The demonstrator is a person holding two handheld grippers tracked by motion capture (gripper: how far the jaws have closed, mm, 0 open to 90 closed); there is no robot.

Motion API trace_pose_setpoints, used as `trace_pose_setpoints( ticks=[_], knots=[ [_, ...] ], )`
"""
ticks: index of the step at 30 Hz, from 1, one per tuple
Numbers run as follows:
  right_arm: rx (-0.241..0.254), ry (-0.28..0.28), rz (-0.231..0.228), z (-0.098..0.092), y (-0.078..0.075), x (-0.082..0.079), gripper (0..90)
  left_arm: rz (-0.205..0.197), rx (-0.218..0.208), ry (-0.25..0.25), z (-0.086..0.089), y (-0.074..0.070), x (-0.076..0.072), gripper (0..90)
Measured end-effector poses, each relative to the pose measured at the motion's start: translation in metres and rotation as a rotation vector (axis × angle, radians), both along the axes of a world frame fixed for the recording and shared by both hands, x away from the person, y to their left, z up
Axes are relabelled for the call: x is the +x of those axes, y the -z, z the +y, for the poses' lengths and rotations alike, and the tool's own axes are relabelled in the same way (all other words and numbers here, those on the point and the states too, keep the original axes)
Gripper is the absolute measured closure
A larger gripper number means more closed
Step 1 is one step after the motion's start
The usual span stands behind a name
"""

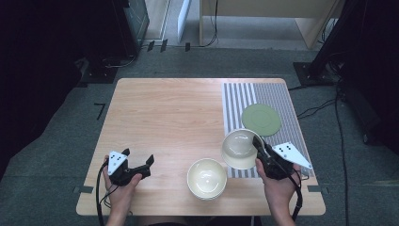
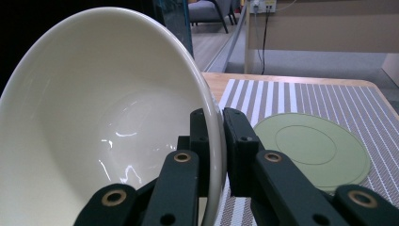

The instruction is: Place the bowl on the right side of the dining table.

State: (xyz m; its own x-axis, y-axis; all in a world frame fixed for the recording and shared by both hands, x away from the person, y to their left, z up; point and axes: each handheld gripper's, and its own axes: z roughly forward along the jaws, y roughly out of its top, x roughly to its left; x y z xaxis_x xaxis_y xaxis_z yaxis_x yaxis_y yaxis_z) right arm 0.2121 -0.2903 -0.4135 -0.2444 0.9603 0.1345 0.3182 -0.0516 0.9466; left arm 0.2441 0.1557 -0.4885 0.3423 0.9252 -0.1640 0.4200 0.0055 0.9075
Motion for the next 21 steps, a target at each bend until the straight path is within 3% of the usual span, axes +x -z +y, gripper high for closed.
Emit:
trace_pose_setpoints(
  ticks=[7, 14, 21],
  knots=[
    [-0.005, 0.015, 0.005, -0.004, 0.003, 0.003, 84.0, 0.021, 0.002, -0.033, 0.017, 0.011, 0.003, 0.5],
    [-0.004, 0.044, 0.013, -0.012, 0.006, 0.008, 83.9, 0.013, 0.044, -0.047, 0.03, 0.012, 0.002, 0.6],
    [-0.01, 0.064, 0.022, -0.018, 0.011, 0.015, 83.9, 0.035, 0.07, -0.062, 0.041, 0.018, 0.004, 0.6]
  ],
)
